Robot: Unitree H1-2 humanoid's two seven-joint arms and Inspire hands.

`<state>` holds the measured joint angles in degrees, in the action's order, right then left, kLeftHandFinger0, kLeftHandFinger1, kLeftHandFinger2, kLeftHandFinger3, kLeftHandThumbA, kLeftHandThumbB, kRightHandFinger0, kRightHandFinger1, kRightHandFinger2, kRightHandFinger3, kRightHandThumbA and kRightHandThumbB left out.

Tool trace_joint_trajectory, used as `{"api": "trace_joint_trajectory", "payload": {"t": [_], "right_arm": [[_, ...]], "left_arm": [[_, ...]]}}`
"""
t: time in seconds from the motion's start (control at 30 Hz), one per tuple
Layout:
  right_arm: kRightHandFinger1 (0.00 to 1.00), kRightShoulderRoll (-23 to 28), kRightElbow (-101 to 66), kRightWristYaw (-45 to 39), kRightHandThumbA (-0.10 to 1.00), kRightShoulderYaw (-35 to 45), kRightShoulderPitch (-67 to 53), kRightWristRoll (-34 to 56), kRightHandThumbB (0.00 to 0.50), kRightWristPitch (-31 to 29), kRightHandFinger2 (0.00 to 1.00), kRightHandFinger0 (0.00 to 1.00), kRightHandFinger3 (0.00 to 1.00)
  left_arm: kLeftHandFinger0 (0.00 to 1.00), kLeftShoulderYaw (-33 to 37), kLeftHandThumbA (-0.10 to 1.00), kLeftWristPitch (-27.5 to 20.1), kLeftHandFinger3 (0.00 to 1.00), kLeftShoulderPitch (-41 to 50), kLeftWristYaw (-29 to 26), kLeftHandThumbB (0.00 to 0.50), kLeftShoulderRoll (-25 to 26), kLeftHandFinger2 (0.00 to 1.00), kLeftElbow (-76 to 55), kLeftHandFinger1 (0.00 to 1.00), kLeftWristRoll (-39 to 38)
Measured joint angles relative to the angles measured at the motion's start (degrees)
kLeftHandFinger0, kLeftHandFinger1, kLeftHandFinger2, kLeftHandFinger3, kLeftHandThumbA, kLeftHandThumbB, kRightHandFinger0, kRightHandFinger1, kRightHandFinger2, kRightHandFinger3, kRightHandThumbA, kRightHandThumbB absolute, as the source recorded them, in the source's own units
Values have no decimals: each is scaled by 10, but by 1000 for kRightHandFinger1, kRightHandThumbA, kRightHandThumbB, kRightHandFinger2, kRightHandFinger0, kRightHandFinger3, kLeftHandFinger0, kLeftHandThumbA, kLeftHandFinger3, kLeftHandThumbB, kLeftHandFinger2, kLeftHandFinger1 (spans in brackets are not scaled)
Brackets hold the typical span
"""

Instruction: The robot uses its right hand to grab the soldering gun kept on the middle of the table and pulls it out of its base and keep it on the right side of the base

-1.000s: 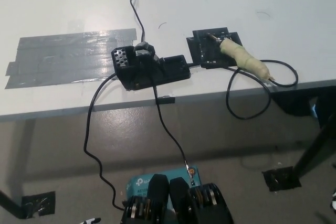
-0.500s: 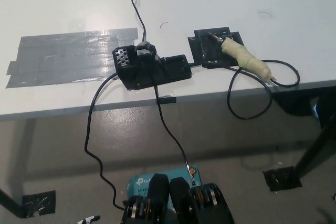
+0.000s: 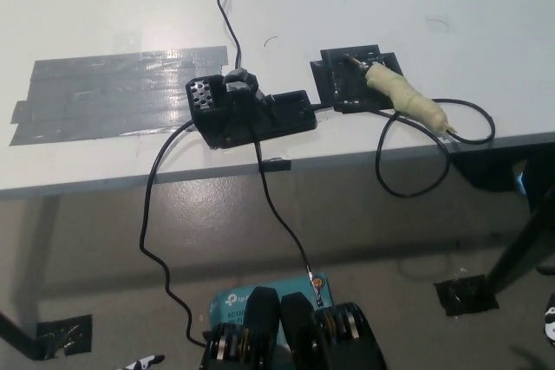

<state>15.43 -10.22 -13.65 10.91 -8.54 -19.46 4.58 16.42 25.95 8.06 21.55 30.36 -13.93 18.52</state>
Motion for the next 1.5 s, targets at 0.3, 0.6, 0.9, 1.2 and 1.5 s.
{"api": "trace_joint_trajectory", "payload": {"t": [0.3, 0.6, 0.9, 1.2, 1.5], "right_arm": [[13, 10, -7, 1, 40, -14, 0, 0, 109, 4, 251, 1, 786], [0, 16, -8, 5, 122, -23, 0, -2, 81, 13, 276, 0, 1000], [1, 24, -8, 5, 158, -32, 1, -3, 96, 25, 270, 0, 1000], [76, 31, -8, 5, 159, -39, 2, -2, 110, 31, 347, 42, 833], [103, 44, -13, 5, 157, -52, 2, -4, 112, 44, 334, 60, 813]], "left_arm": [[759, -1, 596, 0, 1000, 0, 0, 150, 0, 972, -1, 839, 1], [772, -3, 607, 0, 1000, 1, 5, 154, 0, 1000, -1, 868, 1], [785, -5, 624, 0, 1000, 1, 5, 155, 0, 1000, -1, 881, 2], [786, -9, 591, 0, 1000, 1, 6, 151, 0, 1000, -2, 881, 3], [769, -9, 583, 0, 1000, 1, 6, 143, 0, 997, -4, 865, 4]]}}
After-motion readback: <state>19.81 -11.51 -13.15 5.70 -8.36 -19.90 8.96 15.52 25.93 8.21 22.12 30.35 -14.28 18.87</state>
